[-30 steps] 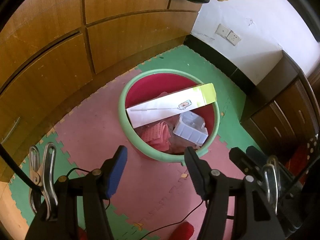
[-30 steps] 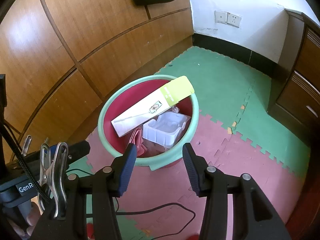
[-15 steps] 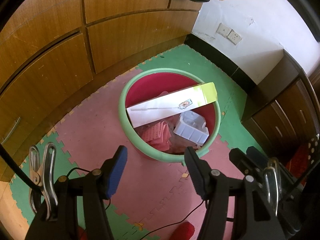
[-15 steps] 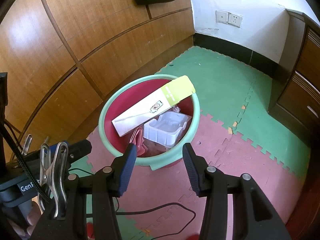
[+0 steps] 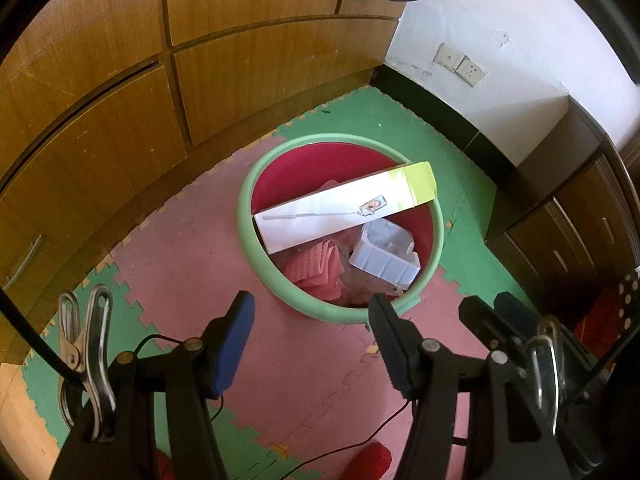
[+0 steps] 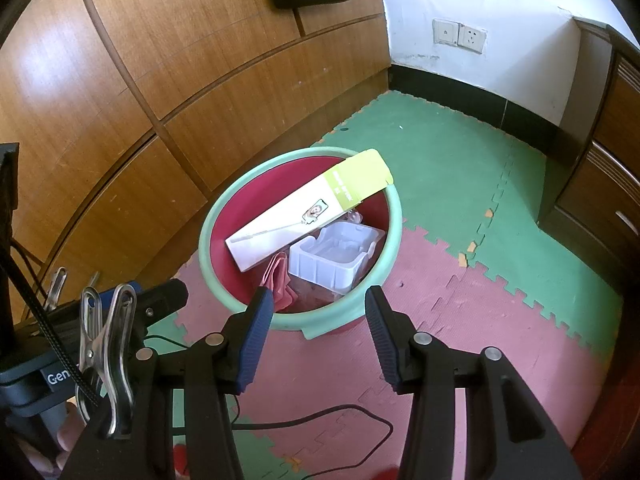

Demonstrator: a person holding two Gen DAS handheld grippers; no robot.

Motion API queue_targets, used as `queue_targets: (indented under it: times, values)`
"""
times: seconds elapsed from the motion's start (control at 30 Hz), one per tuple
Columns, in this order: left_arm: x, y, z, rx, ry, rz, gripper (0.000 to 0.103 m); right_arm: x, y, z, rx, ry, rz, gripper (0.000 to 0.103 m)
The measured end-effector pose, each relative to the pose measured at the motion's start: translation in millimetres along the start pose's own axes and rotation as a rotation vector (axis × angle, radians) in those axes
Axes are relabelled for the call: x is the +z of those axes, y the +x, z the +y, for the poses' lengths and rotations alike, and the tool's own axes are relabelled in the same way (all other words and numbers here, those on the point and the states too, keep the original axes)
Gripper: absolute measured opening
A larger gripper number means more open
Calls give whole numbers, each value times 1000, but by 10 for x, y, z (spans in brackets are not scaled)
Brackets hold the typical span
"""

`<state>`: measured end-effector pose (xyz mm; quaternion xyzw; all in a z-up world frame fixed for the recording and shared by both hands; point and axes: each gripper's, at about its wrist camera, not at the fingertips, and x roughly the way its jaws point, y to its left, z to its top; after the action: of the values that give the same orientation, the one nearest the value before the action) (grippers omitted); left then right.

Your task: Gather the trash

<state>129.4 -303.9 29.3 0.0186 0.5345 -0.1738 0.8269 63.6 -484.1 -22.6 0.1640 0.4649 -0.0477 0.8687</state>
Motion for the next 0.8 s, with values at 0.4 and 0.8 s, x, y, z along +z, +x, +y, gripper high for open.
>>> queue_targets:
  times: [0.4,0.8]
  values:
    - [-2,9,2,4,1,3,62,-4,1,8,-1,0,-1,49]
    - [-5,19,5,10,3,4,62,-3,5,9,1,0,0,49]
